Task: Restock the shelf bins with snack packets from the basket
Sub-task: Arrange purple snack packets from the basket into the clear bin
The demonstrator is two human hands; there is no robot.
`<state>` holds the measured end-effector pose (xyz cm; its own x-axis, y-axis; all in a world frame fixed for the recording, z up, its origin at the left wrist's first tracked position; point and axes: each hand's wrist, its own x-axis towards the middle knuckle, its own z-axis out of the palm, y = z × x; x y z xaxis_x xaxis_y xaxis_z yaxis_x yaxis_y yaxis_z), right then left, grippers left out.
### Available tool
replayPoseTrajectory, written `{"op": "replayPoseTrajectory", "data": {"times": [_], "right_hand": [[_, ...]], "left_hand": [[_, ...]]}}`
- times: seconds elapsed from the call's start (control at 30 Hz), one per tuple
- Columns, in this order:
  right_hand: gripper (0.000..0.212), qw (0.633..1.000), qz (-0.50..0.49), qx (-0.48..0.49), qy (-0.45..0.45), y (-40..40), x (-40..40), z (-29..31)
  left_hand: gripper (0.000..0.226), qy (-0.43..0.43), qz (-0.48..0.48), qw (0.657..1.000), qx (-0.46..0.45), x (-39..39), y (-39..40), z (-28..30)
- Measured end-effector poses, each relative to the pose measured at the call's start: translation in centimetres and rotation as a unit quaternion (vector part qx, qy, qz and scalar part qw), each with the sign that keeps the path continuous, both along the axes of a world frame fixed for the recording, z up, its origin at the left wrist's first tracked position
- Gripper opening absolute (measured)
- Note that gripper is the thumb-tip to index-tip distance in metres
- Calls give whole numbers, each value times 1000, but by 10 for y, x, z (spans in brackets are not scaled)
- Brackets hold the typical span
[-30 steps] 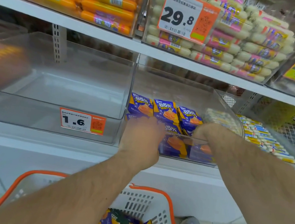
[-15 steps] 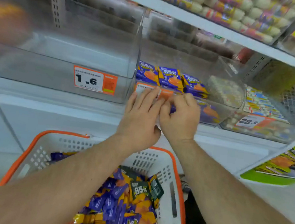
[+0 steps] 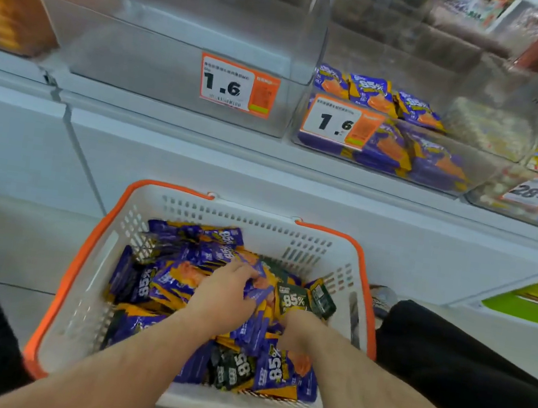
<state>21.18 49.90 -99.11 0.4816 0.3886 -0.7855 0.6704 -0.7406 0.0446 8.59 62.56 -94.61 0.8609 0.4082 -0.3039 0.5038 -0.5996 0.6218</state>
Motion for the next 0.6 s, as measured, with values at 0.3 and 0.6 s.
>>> {"op": "replayPoseTrajectory", "data": {"times": [0.3,0.6], "right_hand": [[15,992,88,-86,17,3,-6,3],[15,993,2,114,-38,9,40,48]], "left_hand": [[46,28,34,998,-44,-5,2,-1],[42,9,121,981,-154,-10,9,-1]]}}
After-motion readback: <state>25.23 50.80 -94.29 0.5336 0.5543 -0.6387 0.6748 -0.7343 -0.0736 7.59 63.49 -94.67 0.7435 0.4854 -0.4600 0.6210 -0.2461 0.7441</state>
